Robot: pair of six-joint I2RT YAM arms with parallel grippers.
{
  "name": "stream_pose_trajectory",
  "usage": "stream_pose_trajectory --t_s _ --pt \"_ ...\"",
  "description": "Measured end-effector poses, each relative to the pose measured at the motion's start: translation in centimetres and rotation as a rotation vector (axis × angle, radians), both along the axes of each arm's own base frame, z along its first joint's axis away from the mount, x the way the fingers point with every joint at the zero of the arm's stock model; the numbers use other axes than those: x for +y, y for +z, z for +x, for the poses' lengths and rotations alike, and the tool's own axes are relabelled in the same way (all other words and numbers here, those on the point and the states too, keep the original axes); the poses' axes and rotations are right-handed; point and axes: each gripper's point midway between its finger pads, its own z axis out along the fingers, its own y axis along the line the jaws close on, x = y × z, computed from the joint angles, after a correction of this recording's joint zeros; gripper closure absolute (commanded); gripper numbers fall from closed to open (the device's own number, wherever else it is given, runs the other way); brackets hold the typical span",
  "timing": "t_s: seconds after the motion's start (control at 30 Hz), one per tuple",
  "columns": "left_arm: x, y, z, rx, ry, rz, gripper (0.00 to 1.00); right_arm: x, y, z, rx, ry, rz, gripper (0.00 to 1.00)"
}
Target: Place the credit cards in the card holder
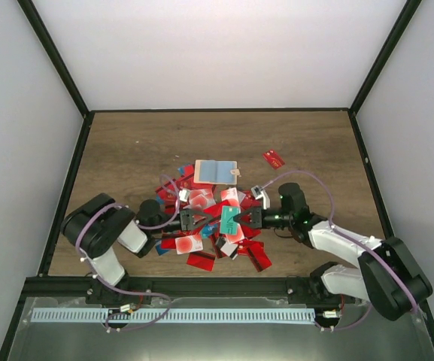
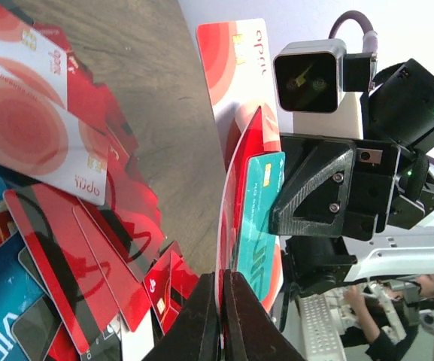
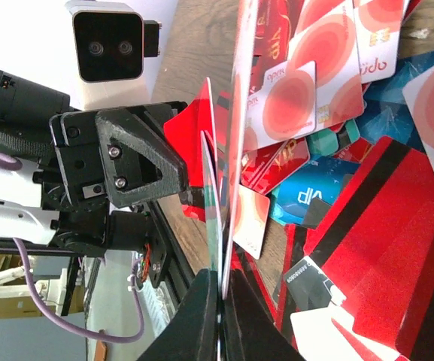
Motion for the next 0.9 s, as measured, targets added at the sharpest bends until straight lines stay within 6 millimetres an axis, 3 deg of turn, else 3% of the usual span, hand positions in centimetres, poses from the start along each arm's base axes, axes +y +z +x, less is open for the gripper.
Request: stream_pose_trajectory --t_s 0.33,0.6,0.73,0.9 --pt "1.0 -1.5 -0.1 0.111 0.036 -0.016 0.96 -1.0 -3.1 0.7 0.048 -0.067 -0.111 0.65" --pt "1.7 0.0 1.4 0.066 0.13 0.004 0.96 -1.8 -5.1 1.1 0.066 -0.108 -0.192 0.42" --pt "2.4 1.1 2.8 0.036 0.218 0.032 0.96 -1.5 -4.3 1.5 0.051 -0.11 -0.172 0.36" --pt "3.1 3.1 4.0 0.021 0.32 0.018 0.96 -0.2 -0.7 2.0 0.001 -0.092 -0.029 0.36"
